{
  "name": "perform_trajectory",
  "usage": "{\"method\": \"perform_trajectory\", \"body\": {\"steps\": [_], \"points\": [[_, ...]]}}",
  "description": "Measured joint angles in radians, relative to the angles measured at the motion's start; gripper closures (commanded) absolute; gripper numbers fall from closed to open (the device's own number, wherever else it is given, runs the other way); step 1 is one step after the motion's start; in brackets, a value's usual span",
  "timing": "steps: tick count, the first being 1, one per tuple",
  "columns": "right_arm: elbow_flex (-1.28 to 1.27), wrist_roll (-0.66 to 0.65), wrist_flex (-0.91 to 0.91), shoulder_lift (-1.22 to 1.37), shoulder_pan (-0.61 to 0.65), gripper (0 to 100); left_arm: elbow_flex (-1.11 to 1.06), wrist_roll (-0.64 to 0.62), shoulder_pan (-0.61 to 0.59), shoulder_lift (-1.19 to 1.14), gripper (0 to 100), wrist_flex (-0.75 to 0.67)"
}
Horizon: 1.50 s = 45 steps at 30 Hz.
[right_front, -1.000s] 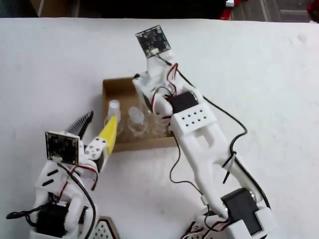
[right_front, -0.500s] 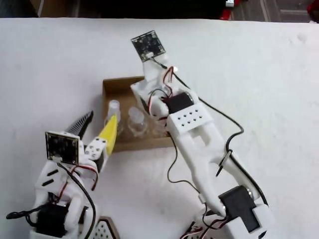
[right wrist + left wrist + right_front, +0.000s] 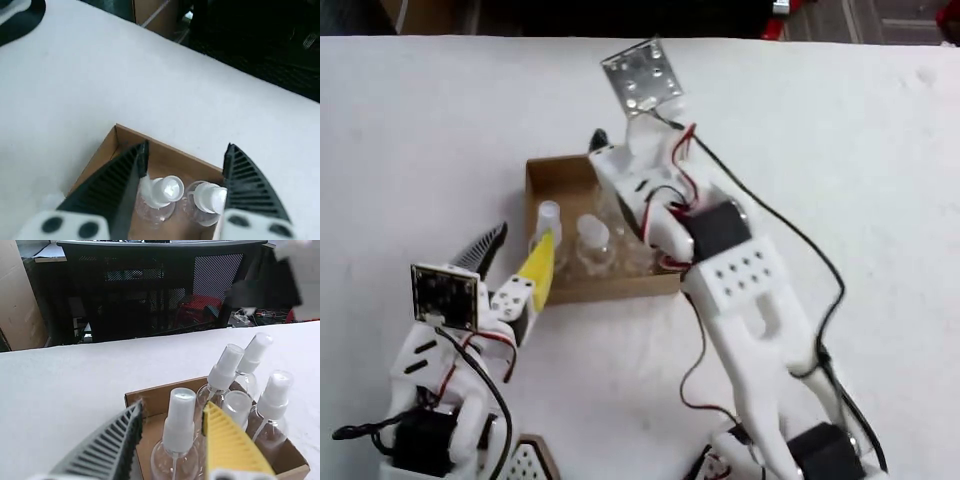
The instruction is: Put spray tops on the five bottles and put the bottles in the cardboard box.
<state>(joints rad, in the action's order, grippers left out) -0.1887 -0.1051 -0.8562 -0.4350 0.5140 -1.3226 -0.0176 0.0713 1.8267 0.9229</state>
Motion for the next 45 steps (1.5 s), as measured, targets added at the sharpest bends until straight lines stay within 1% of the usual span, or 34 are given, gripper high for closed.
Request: {"method": "perform_trajectory", "body": {"steps": [3,7,8,9,11,12,13,14,18,23,25,28,34,40,43,45], "points": [[0.126,-0.003,-0.141,-0.041,-0.021,78.9,0.0,0.0,0.0,0.0,82,0.0],[0.253,-0.003,-0.305,-0.066,-0.081,79.6,0.0,0.0,0.0,0.0,82,0.0],[0.275,-0.003,-0.341,-0.071,-0.092,82.0,0.0,0.0,0.0,0.0,82,0.0],[0.292,-0.003,-0.376,-0.074,-0.106,86.8,0.0,0.0,0.0,0.0,85,0.0],[0.33,-0.003,-0.451,-0.077,-0.132,99.8,0.0,0.0,-0.003,0.0,93,0.0],[0.345,-0.003,-0.494,-0.084,-0.146,98.0,0.003,0.0,-0.014,0.0,97,0.0],[0.362,-0.003,-0.532,-0.095,-0.161,94.3,0.015,0.0,-0.029,-0.003,99,0.0],[0.377,-0.003,-0.568,-0.114,-0.176,93.3,0.034,0.0,-0.048,-0.003,97,0.0],[0.44,-0.003,-0.664,-0.229,-0.252,98.8,0.133,0.0,-0.12,0.003,98,0.0],[0.471,-0.011,-0.713,-0.46,-0.344,97.6,0.252,0.003,-0.164,0.003,98,0.0],[0.473,-0.043,-0.733,-0.548,-0.356,97.6,0.316,0.046,-0.169,0.005,98,0.002],[0.485,-0.075,-0.758,-0.68,-0.356,97.6,0.437,0.121,-0.169,0.006,98,0.057],[0.489,-0.089,-0.776,-0.918,-0.367,97.5,0.697,0.201,-0.17,0.009,98,0.198],[0.5,-0.089,-0.776,-1.208,-0.371,97.1,0.976,0.213,-0.172,0.011,98,0.384],[0.512,-0.089,-0.776,-1.352,-0.408,97.1,1.108,0.213,-0.172,0.012,98,0.489],[0.551,-0.089,-0.804,-1.364,-0.45,97.1,1.174,0.213,-0.172,0.012,98,0.549]]}}
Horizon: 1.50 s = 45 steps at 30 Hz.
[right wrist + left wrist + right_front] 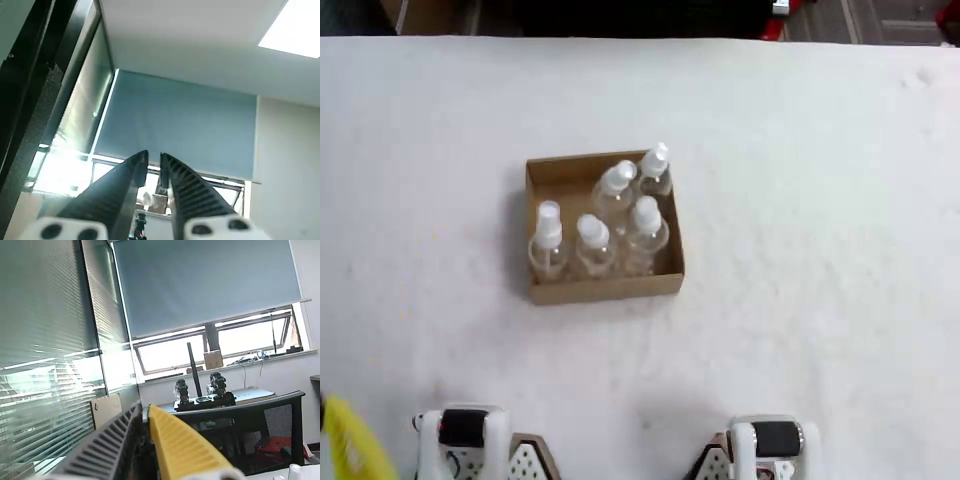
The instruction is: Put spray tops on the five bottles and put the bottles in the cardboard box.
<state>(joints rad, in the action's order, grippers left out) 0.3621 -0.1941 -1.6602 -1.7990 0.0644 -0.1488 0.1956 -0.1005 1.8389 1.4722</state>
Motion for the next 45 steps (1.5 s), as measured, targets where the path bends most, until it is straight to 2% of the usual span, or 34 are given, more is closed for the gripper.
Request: {"method": "perform_trajectory", "body": {"steps": [2,6,11,17,24,33,37,45], "points": [[0.014,-0.002,-0.031,0.0,-0.038,97.1,0.041,0.0,0.0,0.002,98,0.044],[0.011,0.0,-0.037,-0.002,-0.035,97.1,0.048,0.0,0.0,0.002,98,0.107],[-0.107,-0.002,-0.037,-0.002,-0.041,97.1,-0.091,0.0,0.0,0.002,98,0.11],[-0.431,-0.002,-0.032,-0.002,-0.04,97.1,-0.407,0.0,0.002,0.0,98,0.034],[-0.893,0.0,0.163,-0.002,-0.041,97.1,-0.72,0.0,0.002,0.0,98,-0.068],[-1.468,0.002,0.393,-0.002,-0.038,97.1,-1.235,0.0,-0.003,-0.009,98,-0.29],[-1.666,0.002,0.44,-0.002,-0.038,97.1,-1.37,0.0,-0.003,-0.015,98,-0.341],[-1.906,0.002,0.543,-0.002,-0.038,97.1,-1.544,0.0,-0.005,-0.017,98,-0.414]]}}
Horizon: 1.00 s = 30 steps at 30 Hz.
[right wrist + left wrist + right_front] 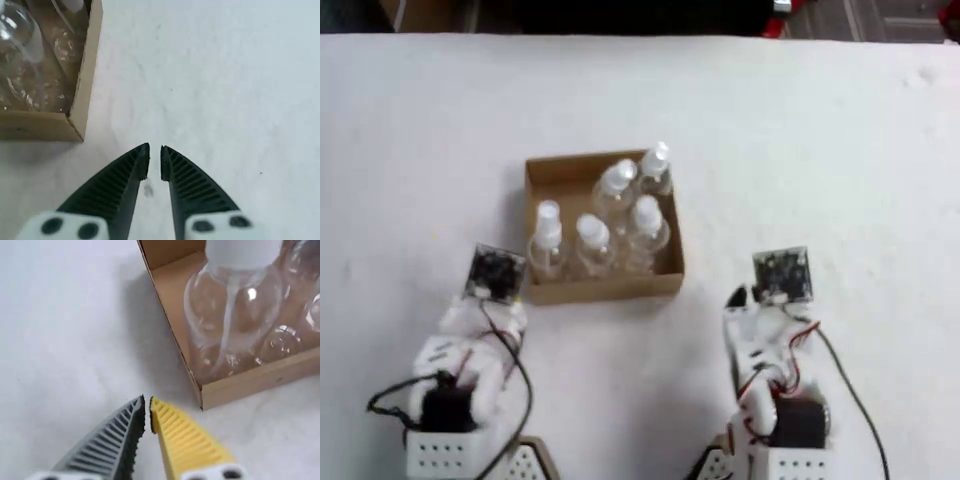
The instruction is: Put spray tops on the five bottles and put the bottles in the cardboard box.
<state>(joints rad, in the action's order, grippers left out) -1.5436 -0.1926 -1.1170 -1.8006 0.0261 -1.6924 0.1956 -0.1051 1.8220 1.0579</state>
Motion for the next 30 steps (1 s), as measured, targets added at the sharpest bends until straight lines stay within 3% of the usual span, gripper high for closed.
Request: {"method": "perform_trajectory", "body": {"steps": [7,14,24,30], "points": [[-0.127,0.0,0.028,0.0,0.0,97.4,-0.002,0.0,0.0,0.0,98,0.023],[-0.138,-0.002,-0.138,-0.002,-0.009,97.4,-0.002,0.0,0.0,0.0,98,0.21],[-0.138,0.0,-0.152,-0.002,-0.325,97.4,-0.002,0.0,0.0,0.0,98,0.227],[-0.138,0.0,-0.152,-0.002,-0.219,97.4,-0.002,0.0,0.0,0.0,98,0.227]]}}
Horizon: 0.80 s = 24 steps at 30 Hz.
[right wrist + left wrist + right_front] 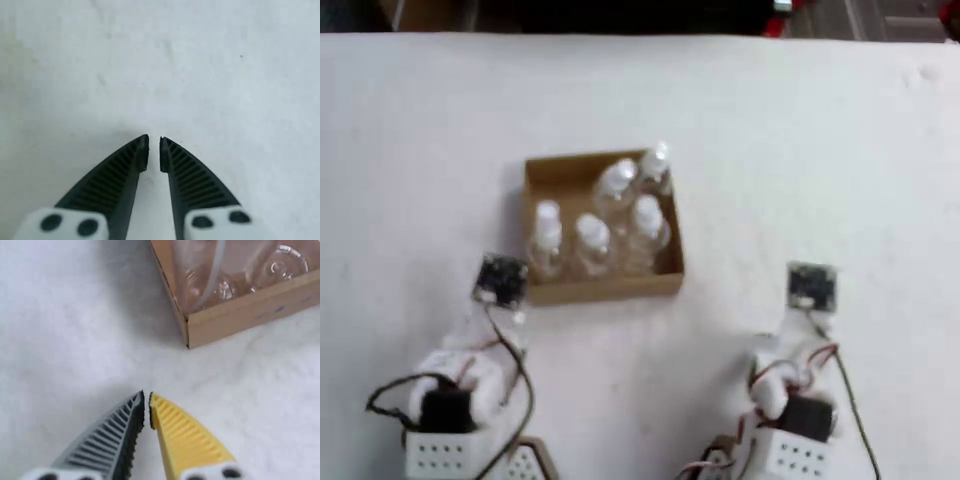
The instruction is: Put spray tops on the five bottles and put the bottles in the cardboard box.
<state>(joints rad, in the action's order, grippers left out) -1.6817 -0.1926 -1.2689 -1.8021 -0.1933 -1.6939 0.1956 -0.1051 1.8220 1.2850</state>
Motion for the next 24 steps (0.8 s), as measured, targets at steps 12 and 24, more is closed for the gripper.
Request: {"method": "perform_trajectory", "body": {"steps": [12,24], "points": [[0.0,-0.002,0.0,0.0,0.18,97.4,0.0,0.0,0.0,0.0,98,0.0],[0.0,-0.002,0.0,0.0,0.181,97.4,0.0,0.0,0.0,0.0,98,0.0]]}}
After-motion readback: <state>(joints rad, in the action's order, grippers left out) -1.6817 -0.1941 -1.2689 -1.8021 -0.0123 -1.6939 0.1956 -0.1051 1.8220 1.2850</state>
